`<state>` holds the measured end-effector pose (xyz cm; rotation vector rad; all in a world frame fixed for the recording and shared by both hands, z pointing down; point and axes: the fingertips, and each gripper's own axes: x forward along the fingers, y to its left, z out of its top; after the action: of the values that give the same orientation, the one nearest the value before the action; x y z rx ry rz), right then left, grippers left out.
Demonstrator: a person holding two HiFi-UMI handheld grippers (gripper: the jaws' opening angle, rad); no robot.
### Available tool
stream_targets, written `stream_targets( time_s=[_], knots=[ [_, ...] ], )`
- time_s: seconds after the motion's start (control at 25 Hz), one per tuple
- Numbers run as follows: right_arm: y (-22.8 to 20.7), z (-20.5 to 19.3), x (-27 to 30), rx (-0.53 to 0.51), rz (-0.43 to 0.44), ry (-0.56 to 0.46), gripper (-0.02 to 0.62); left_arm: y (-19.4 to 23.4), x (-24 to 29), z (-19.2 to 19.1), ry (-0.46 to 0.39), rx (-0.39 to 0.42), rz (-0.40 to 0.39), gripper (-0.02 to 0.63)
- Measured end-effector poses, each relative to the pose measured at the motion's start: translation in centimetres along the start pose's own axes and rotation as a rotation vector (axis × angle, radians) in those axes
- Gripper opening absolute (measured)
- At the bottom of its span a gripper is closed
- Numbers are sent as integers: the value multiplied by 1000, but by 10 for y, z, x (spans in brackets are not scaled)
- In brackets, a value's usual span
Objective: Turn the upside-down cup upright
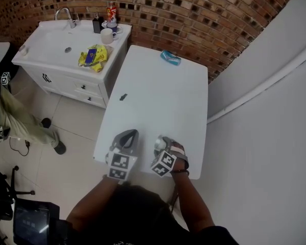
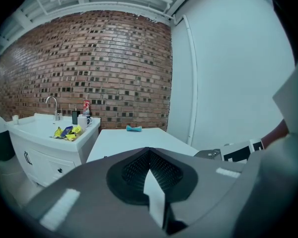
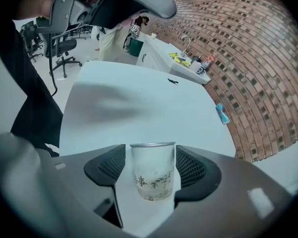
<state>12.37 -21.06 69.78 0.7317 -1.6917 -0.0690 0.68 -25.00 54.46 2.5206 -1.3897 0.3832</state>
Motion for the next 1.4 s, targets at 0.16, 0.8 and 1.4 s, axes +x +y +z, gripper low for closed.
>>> stream_targets(
  time_s=[0.16,0.8,1.4],
  knots=[
    [2,3,3,-11,20,6,311,1,0,0,0,0,2,-6],
    [-7,13,-14,41,-12,-27,298,2,-4,-2,-5,1,-4,-6],
    [-36,19,-51,571,-117,-428,295,-11,-5,3,-1,38,-30,-6]
  ],
)
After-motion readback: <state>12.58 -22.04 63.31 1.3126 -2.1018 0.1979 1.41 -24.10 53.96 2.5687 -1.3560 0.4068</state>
